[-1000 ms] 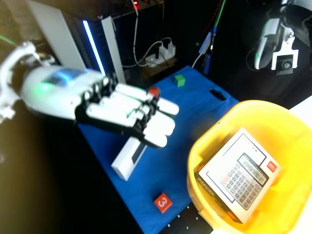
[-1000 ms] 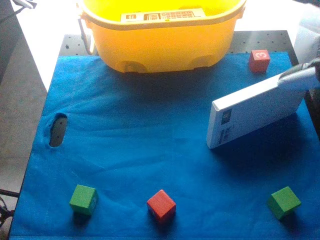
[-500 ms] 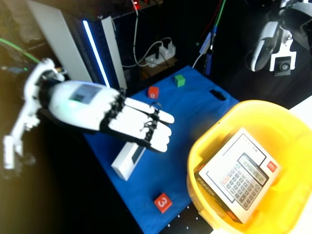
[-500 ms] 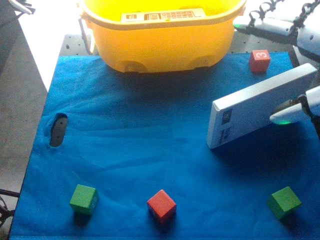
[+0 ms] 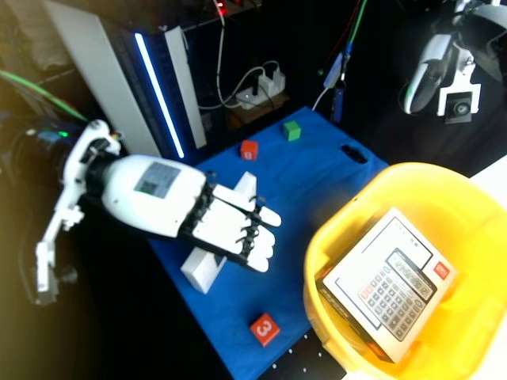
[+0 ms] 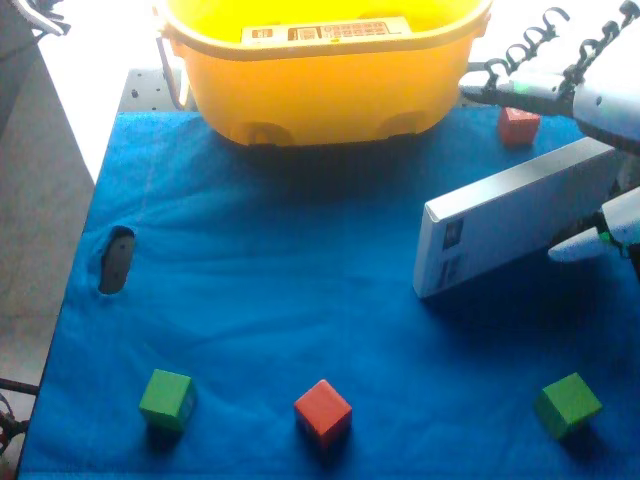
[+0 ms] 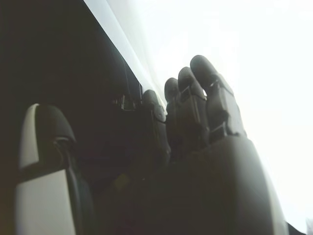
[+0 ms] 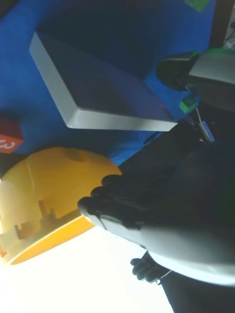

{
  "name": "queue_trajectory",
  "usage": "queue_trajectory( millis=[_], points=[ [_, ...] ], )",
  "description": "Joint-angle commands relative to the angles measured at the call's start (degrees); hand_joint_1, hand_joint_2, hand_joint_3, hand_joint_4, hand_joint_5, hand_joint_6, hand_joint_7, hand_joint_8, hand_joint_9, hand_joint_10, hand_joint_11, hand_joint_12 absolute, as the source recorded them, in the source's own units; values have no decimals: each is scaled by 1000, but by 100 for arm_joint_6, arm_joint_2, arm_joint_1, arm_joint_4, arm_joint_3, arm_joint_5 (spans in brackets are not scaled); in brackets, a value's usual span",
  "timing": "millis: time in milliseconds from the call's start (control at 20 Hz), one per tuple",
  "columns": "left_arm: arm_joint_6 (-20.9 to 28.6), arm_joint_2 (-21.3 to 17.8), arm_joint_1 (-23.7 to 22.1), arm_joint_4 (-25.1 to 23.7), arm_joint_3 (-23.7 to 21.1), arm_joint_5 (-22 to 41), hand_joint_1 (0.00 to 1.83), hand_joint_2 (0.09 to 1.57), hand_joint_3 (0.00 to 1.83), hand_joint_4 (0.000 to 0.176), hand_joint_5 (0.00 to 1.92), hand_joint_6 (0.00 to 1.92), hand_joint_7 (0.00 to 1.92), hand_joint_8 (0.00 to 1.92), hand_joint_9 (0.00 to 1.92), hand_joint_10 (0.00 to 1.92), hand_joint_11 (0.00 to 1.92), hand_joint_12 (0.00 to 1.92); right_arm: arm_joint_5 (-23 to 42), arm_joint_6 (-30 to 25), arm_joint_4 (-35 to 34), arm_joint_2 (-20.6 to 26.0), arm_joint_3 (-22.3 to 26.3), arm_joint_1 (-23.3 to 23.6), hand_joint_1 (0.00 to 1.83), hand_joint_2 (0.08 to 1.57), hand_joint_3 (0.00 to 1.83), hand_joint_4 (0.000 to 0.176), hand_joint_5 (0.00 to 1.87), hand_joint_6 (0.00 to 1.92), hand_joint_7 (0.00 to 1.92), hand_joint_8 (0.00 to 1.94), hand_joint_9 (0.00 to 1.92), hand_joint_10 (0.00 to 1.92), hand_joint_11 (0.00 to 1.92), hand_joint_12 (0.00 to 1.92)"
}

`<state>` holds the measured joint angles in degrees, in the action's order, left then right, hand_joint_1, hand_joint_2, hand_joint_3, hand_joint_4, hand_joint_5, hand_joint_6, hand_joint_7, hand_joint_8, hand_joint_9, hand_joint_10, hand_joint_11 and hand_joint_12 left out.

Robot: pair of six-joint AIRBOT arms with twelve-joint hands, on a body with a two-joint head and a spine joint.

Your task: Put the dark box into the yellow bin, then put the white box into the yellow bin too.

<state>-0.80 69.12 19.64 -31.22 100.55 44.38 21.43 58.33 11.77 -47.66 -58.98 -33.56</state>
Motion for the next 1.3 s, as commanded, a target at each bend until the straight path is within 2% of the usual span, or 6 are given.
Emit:
queue_trajectory(
  millis=[0, 600, 850, 950, 1200, 1250],
  points=[
    [46, -12, -35, 377, -15, 567, 984, 925, 1, 64, 470, 3, 297, 5, 220, 4, 0, 591, 609, 0, -86, -15, -39, 40, 762, 732, 0, 0, 167, 11, 309, 10, 291, 14, 201, 192],
    [59, -29, 18, 394, -32, 585, 1007, 914, 0, 15, 489, 2, 356, 6, 239, 3, 0, 518, 609, 0, -295, -332, -263, -156, 923, 813, 0, 0, 686, 21, 723, 4, 670, 9, 485, 322],
    [61, -33, 61, 438, -32, 596, 985, 887, 0, 19, 515, 3, 424, 5, 274, 1, 0, 419, 611, 0, -338, -411, -333, -154, 1258, 1012, 7, 13, 1197, 556, 1239, 579, 1234, 87, 557, 1380],
    [61, -34, 82, 454, -31, 597, 966, 880, 0, 5, 490, 0, 404, 0, 270, 0, 20, 422, 612, 0, -363, -417, -344, -154, 1385, 1055, 2, 0, 1025, 798, 1184, 691, 995, 1038, 647, 1386],
    [61, -33, 126, 483, -26, 597, 952, 851, 0, 16, 481, 3, 398, 1, 284, 1, 21, 519, 614, 0, -415, -399, -355, -143, 1256, 1059, 0, 0, 1013, 866, 1203, 705, 1055, 667, 630, 1375],
    [60, -33, 126, 483, -24, 597, 952, 851, 0, 15, 473, 0, 385, 0, 273, 0, 16, 517, 615, -1, -427, -392, -353, -132, 1363, 1069, 0, 0, 968, 910, 1159, 714, 999, 1003, 623, 1348]
  ],
)
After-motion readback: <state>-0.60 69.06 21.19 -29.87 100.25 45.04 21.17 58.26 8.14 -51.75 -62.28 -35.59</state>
